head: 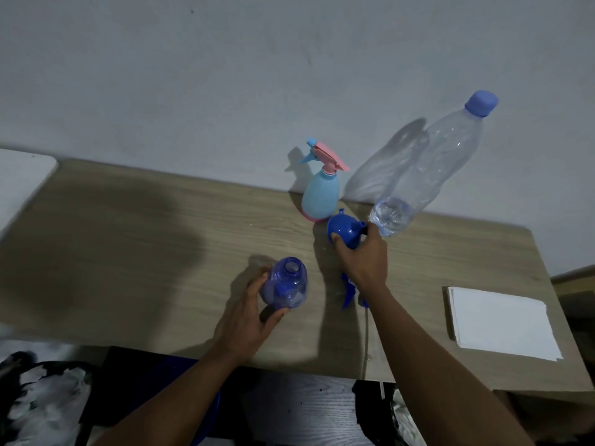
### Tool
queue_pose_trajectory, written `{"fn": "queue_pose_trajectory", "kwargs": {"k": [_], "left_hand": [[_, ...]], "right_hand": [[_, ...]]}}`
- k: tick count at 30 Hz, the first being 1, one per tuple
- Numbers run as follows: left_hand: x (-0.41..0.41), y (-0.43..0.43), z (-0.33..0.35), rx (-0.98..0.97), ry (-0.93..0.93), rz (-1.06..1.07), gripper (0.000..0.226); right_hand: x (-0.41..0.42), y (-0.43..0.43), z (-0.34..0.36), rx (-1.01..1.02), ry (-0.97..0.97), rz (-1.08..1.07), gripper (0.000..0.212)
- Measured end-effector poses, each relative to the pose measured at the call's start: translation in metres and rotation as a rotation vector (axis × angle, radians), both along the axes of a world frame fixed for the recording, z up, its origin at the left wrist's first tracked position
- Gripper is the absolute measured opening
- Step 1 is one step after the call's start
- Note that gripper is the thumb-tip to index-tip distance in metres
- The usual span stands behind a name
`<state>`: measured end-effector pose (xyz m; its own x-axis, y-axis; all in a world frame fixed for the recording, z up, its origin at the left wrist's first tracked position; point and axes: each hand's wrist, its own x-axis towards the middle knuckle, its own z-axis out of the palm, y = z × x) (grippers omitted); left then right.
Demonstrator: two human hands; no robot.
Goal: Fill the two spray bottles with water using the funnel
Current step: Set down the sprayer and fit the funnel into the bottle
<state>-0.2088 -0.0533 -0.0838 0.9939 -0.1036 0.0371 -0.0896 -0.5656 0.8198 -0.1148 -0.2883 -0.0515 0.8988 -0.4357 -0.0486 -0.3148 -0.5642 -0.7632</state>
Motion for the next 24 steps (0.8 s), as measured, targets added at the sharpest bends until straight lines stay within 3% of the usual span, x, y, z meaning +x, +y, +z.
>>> {"fn": "queue_pose_trajectory", "kwargs": {"k": [2,6,11,17,21,24], "left_hand": [[-0.002,0.002,0.0,0.003,-0.035,-0.037,0.079],[-0.002,0.007,-0.004,-0.004,-0.136,-0.096,0.075],[-0.007,0.006,0.016,-0.08,-0.202,-0.111,0.075],[0.003,0.01,0.04,-0.025,-0.299,-0.2,0.071],[0.002,0.014,0.052,0.006,-0.282,-0.258,0.054],[0.002,0.018,0.054,0.043,-0.283,-0.281,0.052]], "right_hand": [[-0.014,0.003,0.012,0.126,-0.074,-0.012,0.048],[-0.042,0.005,0.032,0.313,-0.108,-0.055,0.041],[-0.067,-0.001,0.054,0.505,-0.076,0.019,0.052],[-0.088,0.005,0.087,0.716,-0.08,-0.017,0.053],[-0.092,0.014,0.111,0.692,-0.077,0.163,0.059],[-0.089,0.021,0.125,0.585,-0.08,0.261,0.057]]}}
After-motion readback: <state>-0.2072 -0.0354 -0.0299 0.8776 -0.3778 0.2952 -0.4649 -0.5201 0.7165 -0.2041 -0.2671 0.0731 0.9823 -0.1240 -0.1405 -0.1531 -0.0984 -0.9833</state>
